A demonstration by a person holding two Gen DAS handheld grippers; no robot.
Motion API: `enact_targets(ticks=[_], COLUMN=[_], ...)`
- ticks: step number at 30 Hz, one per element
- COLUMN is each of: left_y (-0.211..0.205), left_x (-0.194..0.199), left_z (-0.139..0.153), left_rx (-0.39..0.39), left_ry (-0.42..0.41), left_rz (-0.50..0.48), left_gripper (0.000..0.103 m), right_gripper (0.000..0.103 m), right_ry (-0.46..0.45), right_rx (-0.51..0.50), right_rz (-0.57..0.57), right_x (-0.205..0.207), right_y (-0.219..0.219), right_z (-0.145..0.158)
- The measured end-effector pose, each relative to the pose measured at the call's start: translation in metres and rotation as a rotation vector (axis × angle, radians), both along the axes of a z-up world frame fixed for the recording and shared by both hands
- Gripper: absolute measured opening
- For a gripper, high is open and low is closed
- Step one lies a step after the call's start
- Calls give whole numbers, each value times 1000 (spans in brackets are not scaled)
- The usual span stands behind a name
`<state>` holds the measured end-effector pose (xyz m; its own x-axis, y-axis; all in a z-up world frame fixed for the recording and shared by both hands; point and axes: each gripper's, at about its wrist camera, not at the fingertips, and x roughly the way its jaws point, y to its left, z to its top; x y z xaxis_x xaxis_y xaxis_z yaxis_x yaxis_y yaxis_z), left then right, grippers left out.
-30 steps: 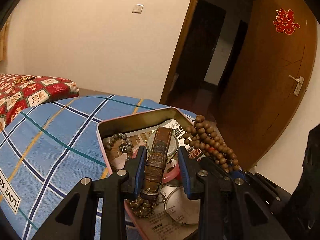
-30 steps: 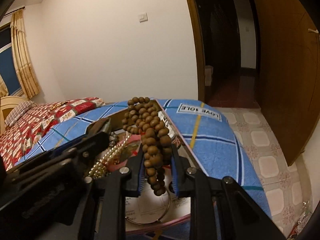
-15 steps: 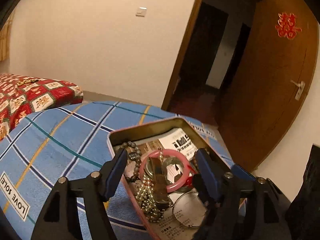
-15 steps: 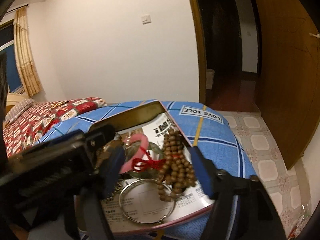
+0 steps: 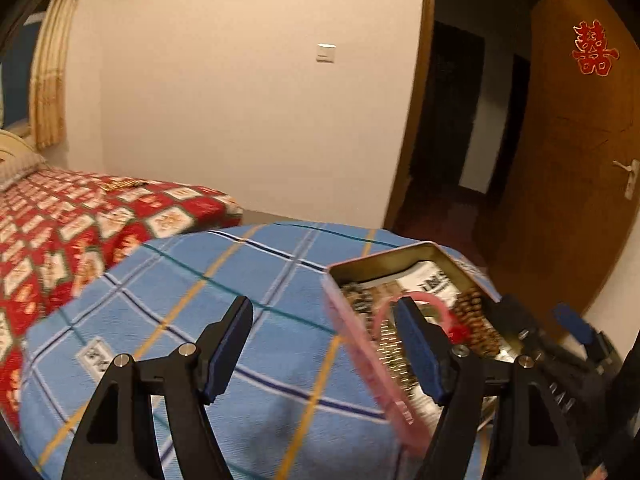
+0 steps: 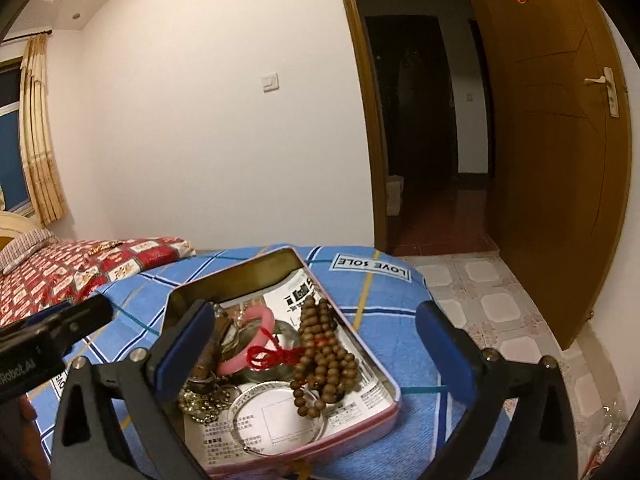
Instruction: Organize jewelry
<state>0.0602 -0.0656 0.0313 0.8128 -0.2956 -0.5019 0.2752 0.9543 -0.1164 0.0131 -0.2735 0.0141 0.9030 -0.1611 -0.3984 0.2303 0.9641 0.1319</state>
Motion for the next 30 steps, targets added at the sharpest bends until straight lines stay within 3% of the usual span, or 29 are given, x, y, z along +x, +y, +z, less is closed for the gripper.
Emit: enact_targets(ticks=[9, 15, 20, 30], left_y=[28, 24, 16, 15], left_x=[-10, -20, -28, -41], left_z=[-15, -22, -25, -22], left_rx=[-23, 20, 56, 82], left_ry=[-39, -69, -91, -142], left_rz=[102, 110, 92, 129], left_gripper=[73, 74, 74, 79], right_gripper=[103, 103, 103, 103], right_ry=[-47, -123, -242, -263], right_rx=[4, 67, -29, -118], right_rz=[-31, -55, -113, -105], right_x=[-11, -41, -64, -64], right_y=[0, 9, 26, 43], right_z=[4, 7, 19, 22])
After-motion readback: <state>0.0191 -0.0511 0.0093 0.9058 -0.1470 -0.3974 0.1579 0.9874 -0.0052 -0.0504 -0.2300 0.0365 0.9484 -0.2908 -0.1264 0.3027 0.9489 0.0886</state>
